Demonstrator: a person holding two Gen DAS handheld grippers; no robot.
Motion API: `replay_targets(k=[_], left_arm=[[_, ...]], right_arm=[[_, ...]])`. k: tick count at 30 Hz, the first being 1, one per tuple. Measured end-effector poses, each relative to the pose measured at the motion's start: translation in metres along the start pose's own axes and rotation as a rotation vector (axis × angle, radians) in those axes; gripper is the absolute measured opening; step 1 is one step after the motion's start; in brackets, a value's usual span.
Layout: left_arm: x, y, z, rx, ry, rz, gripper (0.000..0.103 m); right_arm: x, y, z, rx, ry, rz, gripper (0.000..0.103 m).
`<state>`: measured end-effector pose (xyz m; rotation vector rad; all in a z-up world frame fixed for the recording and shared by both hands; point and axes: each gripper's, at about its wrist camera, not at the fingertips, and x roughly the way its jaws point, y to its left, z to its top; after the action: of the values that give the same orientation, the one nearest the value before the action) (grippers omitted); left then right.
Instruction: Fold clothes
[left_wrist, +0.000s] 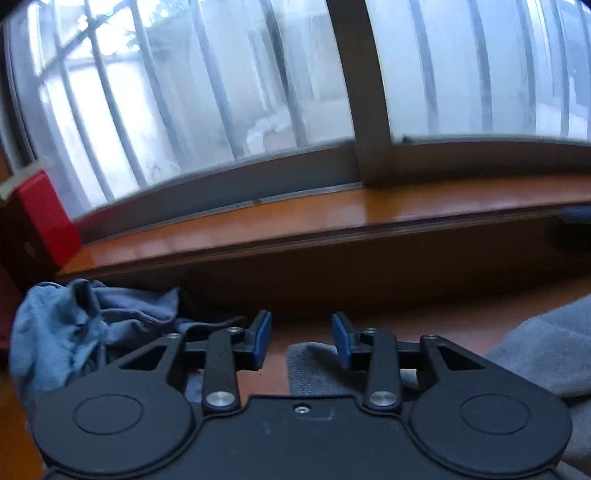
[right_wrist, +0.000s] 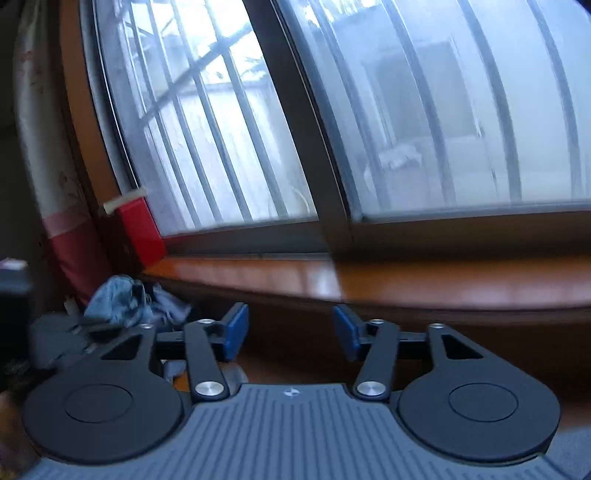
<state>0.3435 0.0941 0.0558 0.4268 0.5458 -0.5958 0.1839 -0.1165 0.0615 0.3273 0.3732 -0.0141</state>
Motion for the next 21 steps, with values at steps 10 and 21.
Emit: replay_targets(k=[10, 21], left_arm=[[-0.054, -0.1, -0.029, 0.418, -0.075, -0.311, 0.062], [-0.051, -0.191, -0.061, 0.764, -0.094, -0.327, 0.076]], right_arm=[[-0.114, -0.045, -0.082, 0.073, 0.214, -0.408, 0.073], [-0.113, -0.097, -0.117, 0.373, 0.194, -0.262, 0.073]])
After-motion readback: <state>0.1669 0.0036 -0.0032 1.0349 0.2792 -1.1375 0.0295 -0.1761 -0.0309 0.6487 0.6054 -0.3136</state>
